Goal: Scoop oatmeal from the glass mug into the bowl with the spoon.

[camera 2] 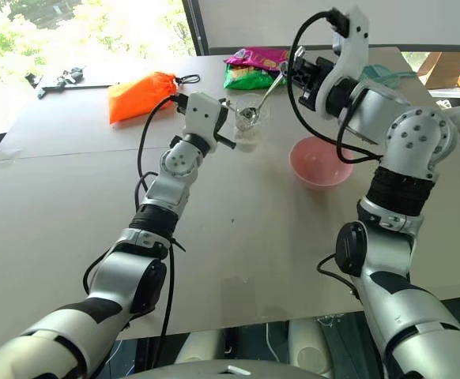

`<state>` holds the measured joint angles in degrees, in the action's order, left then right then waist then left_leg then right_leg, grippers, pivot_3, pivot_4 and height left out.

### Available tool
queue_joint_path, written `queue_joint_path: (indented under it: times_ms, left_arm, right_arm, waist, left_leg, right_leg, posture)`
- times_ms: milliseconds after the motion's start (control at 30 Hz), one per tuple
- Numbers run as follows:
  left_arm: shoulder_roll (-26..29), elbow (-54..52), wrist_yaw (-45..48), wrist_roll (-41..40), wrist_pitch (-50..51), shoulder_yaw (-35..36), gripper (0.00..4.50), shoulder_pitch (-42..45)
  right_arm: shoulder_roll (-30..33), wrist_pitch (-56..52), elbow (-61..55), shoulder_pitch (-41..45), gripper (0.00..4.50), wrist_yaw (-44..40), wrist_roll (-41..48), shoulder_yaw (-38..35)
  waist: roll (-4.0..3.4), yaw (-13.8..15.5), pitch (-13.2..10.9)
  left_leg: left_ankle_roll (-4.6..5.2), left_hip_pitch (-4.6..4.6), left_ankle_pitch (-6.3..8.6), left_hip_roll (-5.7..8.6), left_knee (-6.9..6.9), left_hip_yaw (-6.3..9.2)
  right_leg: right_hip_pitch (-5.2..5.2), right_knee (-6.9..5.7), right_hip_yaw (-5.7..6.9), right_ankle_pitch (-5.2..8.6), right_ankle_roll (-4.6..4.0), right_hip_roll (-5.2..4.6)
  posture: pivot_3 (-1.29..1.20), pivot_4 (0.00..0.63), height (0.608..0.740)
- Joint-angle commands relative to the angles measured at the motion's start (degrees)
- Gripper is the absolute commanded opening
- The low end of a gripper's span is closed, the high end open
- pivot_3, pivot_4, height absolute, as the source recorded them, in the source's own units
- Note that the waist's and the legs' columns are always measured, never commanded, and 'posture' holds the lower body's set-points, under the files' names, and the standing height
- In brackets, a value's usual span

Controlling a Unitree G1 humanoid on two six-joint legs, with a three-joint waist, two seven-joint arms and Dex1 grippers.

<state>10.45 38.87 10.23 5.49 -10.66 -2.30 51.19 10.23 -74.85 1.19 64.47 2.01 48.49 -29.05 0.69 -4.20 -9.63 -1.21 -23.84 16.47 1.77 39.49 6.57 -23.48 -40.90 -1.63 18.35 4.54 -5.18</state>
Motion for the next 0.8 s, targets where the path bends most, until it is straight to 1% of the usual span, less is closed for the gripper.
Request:
queue_joint_path:
  times_ms: [33,167,367,567,800]
  left_arm:
    - [-0.8,-1.5,-0.2,0.1,-1.3,-0.4,0.05,1.4]
    - [-1.3,-0.3,-0.1,0.3,-1.5,-0.6,0.05,2.1]
    - [-1.7,1.4,0.2,0.5,-1.5,-1.1,0.05,2.5]
    - [-2.5,3.3,0.3,0.8,-1.2,-1.6,0.05,3.6]
    - [-4.1,6.5,0.7,0.6,-2.0,-2.0,0.05,7.2]
  right_arm:
    - [-1.5,-2.8,1.4,3.6,0.0,5.2,4.5,-6.2]
    - [-2.2,-4.4,3.9,5.2,0.0,10.5,6.4,-11.3]
    - [-0.5,-5.3,6.7,6.7,0.0,15.8,8.9,-16.4]
    - [1.7,-5.7,7.6,6.7,0.0,18.3,11.3,-18.4]
    - [4.0,-6.8,7.3,5.3,0.0,21.1,15.3,-20.6]
  waist:
    - [0.0,0.0,0.0]
    - [0.0,0.1,0.0]
    - [-0.01,0.0,0.0]
    - [-0.01,0.0,0.0]
    - [-0.01,0.1,0.0]
  left_leg:
    - [0.0,0.0,0.0,0.0,0.0,0.0]
    - [0.0,0.0,0.0,0.0,0.0,-0.04]
    - [0.0,0.0,0.0,0.0,-0.02,-0.1]
    - [0.01,-0.01,0.0,0.0,-0.03,-0.16]
    - [0.01,-0.03,0.0,0.0,-0.04,-0.29]
  right_leg:
    - [0.0,-0.01,0.0,0.0,0.0,0.0]
    - [0.0,-0.05,-0.03,0.0,0.0,-0.02]
    - [-0.01,-0.08,-0.08,0.0,0.0,-0.01]
    - [-0.01,-0.1,-0.12,0.0,0.0,-0.01]
    - [-0.01,-0.13,-0.13,0.0,0.0,-0.01]
  posture:
    - [0.0,0.15,0.74]
    - [0.0,0.15,0.74]
    - [0.0,0.15,0.74]
    - [0.0,0.15,0.74]
    - [0.0,0.15,0.74]
